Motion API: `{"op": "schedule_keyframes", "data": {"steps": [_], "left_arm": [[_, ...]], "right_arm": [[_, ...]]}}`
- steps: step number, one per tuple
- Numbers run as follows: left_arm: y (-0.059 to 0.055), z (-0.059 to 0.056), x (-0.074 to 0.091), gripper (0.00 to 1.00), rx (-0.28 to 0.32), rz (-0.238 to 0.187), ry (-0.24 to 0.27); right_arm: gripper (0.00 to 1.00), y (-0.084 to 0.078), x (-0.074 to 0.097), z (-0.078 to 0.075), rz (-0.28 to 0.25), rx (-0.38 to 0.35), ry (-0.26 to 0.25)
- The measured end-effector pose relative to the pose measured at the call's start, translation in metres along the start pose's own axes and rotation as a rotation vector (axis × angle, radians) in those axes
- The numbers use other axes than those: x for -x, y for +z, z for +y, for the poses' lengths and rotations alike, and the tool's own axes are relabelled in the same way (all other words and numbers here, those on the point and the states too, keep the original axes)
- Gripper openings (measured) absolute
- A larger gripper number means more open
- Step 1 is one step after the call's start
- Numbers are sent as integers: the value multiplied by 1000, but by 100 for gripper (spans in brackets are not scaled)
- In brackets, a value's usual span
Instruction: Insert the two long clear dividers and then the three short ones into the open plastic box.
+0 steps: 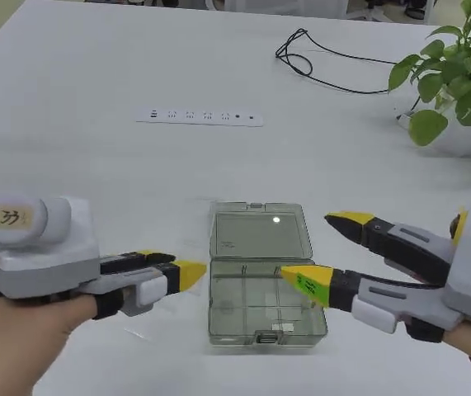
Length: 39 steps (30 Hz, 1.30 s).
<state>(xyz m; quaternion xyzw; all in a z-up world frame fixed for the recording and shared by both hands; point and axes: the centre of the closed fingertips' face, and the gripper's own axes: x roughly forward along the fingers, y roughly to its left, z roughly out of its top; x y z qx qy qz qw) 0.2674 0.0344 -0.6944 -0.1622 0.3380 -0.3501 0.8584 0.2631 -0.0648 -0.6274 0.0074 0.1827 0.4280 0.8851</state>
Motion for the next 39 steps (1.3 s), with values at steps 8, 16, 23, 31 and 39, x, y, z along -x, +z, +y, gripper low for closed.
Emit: {"op": "schedule_keyframes", "data": {"steps": [8,16,23,31,39], "left_arm": [[5,-31,-13,30,-29,-52,-61],[10,-54,-20,30,-80,-73,-103],[13,-60,-21,30,-117,-73,-111],[13,-62,-22,30,-148,-67,-110],[14,-61,-24,30,-182,-66,-93]], "right_arm": [[35,0,-13,10,4,-85,-11],[21,-9,-22,12,18,-165,-26],[14,-11,-24,13,21,-200,-27],[9,-10,-25,14,19,-224,-30],[7,-11,-27,14,19,-276,-62]]}}
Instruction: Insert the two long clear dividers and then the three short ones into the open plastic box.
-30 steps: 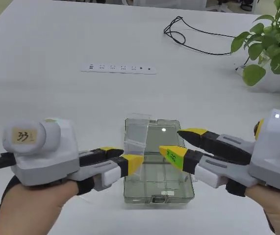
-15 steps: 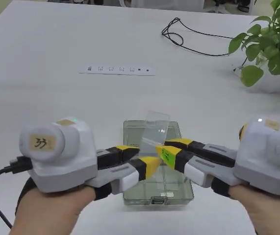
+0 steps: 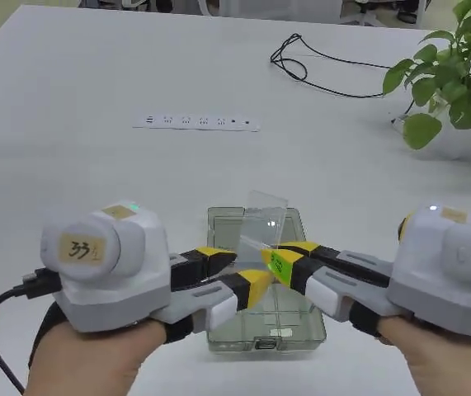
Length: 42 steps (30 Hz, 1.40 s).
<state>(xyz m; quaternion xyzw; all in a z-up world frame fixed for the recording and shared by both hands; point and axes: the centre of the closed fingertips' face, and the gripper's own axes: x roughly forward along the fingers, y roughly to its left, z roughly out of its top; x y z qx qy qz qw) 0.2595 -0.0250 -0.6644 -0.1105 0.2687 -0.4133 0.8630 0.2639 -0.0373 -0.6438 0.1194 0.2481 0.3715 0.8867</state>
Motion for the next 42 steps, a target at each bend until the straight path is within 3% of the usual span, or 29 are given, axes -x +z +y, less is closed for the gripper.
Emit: {"op": "schedule_keyframes", "data": {"steps": [12,20,34,38,42], "left_arm": [[-4,-4,-2,33,-32,12,-26],[-11,8,7,44,-101,20,-25],[-35,18,13,73,-256,63,-78],[-45,22,14,84,-296,88,-93],[-49,24,15,96,-318,78,-107]], "right_arm": [[6,-1,1,-4,14,-31,-10],[6,0,6,-25,25,-73,-59],[6,-14,9,-53,114,-93,-145],[6,-23,8,-61,172,-118,-176],[6,-31,8,-72,231,-171,-219]]}}
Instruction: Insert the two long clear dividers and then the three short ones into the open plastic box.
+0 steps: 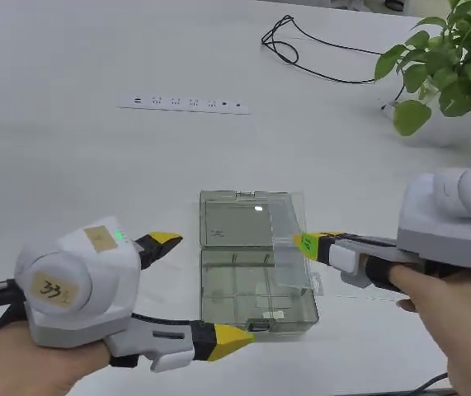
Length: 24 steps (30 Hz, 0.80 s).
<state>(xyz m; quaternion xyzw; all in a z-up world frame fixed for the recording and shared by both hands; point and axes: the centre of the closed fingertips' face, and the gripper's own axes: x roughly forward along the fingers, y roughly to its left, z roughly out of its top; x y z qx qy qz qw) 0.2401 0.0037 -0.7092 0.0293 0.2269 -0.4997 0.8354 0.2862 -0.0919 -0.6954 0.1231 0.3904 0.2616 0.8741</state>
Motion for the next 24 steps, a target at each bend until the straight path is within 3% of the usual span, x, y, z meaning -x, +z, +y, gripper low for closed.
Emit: {"op": "schedule_keyframes", "data": {"steps": [6,14,24], "left_arm": [[-13,2,2,100,-16,34,-22],[-21,3,2,100,-13,44,-45],[-21,5,2,100,-2,36,-67]], "right_arm": [[6,-10,-7,-7,78,-43,-58],[6,-32,-16,-17,175,-137,-113],[6,-51,-31,-26,272,-203,-141]]}}
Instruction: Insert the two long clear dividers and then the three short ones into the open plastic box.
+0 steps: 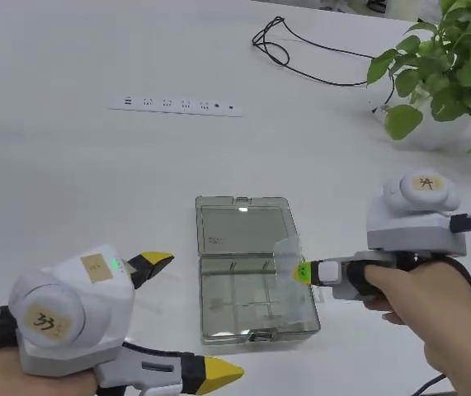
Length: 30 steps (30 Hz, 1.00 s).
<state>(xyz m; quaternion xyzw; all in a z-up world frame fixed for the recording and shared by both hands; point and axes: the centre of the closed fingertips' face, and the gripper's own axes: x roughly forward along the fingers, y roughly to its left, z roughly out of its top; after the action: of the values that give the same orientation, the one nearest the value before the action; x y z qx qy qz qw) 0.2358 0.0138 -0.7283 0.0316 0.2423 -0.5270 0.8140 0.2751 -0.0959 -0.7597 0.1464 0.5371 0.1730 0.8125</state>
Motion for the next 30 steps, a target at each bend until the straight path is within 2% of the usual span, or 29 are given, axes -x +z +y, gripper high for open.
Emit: {"op": "schedule_keyframes", "data": {"steps": [12,23,30], "left_arm": [[0,1,-3,98,20,-13,-2],[-2,0,-4,98,27,-10,-8],[-1,1,-5,97,36,-10,-6]], "right_arm": [[6,-11,-13,-7,55,-27,-20],[6,-10,-25,-21,62,-45,-27],[6,-12,-27,-22,59,-51,-34]]}}
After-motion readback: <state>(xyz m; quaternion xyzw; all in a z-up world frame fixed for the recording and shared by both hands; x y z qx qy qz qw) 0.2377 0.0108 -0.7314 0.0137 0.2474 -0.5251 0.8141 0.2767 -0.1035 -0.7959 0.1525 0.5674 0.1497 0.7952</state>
